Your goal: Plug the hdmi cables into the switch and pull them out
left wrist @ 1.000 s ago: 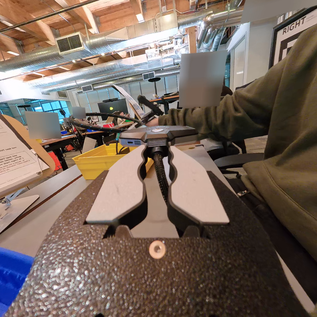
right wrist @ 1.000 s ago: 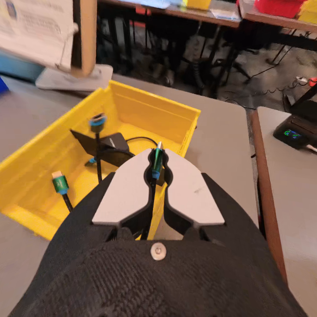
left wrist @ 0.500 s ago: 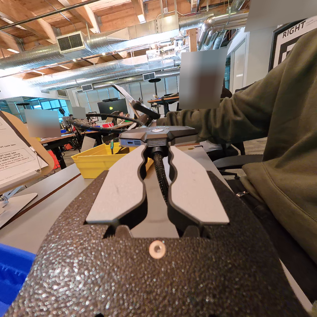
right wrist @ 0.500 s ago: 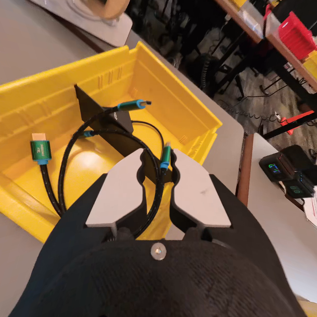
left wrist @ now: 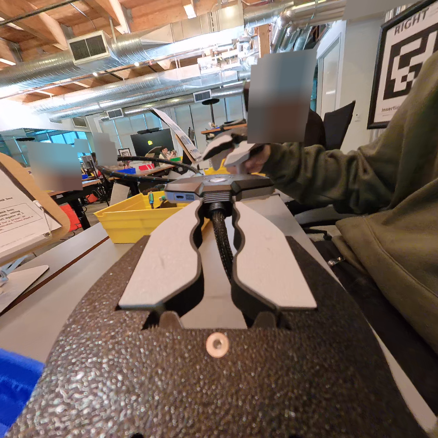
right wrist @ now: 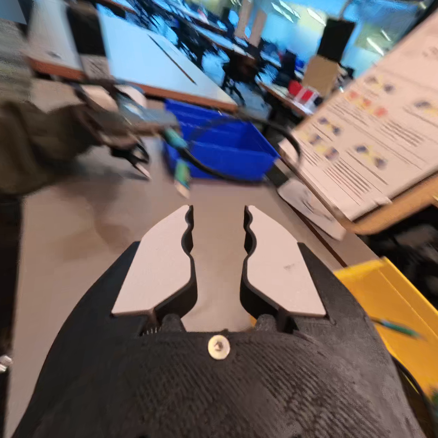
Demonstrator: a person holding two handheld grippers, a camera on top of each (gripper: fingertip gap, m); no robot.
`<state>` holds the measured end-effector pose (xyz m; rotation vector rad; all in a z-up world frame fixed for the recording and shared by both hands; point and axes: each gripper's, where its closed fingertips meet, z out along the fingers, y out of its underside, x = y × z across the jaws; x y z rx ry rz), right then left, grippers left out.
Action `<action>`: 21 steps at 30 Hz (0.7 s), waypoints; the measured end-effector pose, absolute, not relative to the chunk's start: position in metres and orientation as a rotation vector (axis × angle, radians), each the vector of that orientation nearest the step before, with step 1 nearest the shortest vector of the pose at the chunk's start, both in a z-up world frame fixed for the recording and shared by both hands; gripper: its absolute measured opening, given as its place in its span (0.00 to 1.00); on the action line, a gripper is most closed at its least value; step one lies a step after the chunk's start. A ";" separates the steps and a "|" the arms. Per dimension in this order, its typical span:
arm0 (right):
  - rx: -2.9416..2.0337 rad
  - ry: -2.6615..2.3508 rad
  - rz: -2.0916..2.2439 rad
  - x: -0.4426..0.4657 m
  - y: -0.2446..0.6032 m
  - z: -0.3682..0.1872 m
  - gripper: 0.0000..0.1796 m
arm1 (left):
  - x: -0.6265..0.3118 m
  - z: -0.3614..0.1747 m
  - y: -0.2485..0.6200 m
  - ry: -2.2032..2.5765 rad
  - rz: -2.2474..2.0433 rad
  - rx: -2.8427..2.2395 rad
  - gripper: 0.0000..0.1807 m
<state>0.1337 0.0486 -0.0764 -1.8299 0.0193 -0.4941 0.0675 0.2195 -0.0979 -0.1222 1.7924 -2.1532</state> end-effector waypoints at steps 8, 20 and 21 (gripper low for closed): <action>-1.906 -0.172 -0.338 0.080 0.119 -0.083 0.21 | 0.053 -0.113 0.193 1.961 -2.072 0.029 0.12; -2.053 -0.189 -0.188 0.082 0.128 -0.116 0.11 | 0.046 -0.117 0.187 1.982 -2.091 0.110 0.12; -2.067 -0.197 -0.177 0.081 0.128 -0.118 0.11 | 0.046 -0.118 0.187 1.987 -2.087 0.115 0.12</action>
